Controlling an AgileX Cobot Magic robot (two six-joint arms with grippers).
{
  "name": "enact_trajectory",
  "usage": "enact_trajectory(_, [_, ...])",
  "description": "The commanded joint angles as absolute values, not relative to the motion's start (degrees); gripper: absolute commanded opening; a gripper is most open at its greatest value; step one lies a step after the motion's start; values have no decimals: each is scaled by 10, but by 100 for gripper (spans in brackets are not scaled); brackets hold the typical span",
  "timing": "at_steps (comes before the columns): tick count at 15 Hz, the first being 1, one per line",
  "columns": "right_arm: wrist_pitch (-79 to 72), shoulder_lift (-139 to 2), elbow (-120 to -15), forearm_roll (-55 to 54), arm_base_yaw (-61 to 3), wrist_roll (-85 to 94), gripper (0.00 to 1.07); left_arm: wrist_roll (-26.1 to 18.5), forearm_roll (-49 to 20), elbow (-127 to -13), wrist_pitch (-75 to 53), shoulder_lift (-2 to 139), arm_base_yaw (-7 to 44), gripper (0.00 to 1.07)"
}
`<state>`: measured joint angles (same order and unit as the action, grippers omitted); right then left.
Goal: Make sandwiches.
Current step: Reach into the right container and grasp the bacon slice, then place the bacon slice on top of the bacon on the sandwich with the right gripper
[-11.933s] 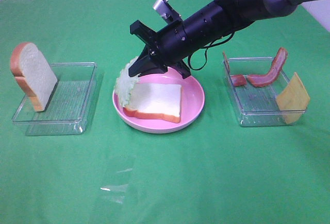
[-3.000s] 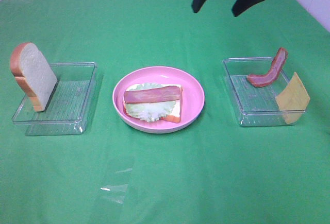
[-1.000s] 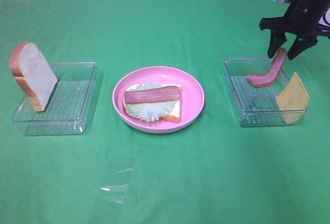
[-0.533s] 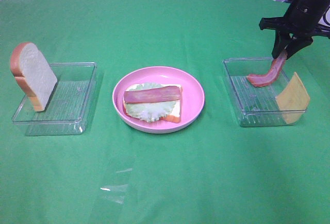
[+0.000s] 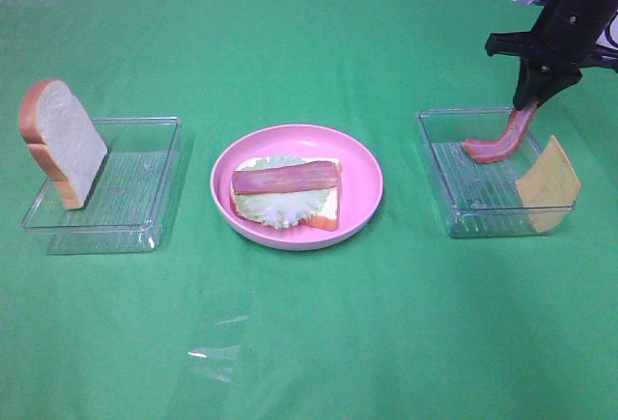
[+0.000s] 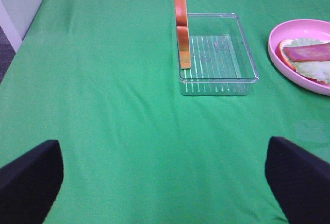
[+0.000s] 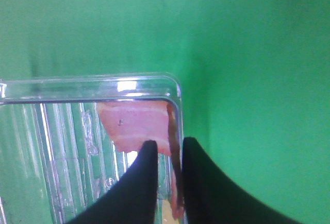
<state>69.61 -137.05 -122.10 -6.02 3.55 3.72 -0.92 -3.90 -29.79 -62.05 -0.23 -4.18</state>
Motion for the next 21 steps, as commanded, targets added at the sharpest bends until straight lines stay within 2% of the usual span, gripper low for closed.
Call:
enact_trajectory(1, [767, -1373, -1218, -56, 36, 36, 0, -7, -39, -296, -615, -11, -42, 98])
enact_trajectory(6, [767, -1343, -1218, -58, 36, 21, 0, -7, -39, -296, -615, -11, -42, 98])
enact_trajectory(12, [767, -1184, -1218, -191, 27, 17, 0, -9, -39, -296, -615, -11, -42, 98])
enact_trajectory(15, [767, -1140, -1218, -224, -22, 27, 0, -10, -39, -296, -615, -11, -42, 98])
enact_trajectory(18, [756, -1147, -1218, -284, -132, 45, 0, -10, -39, -296, -615, -11, -42, 98])
enact_trajectory(21, [737, -1173, -1218, -347, -183, 69, 0, -10, -39, -296, -615, -11, -42, 98])
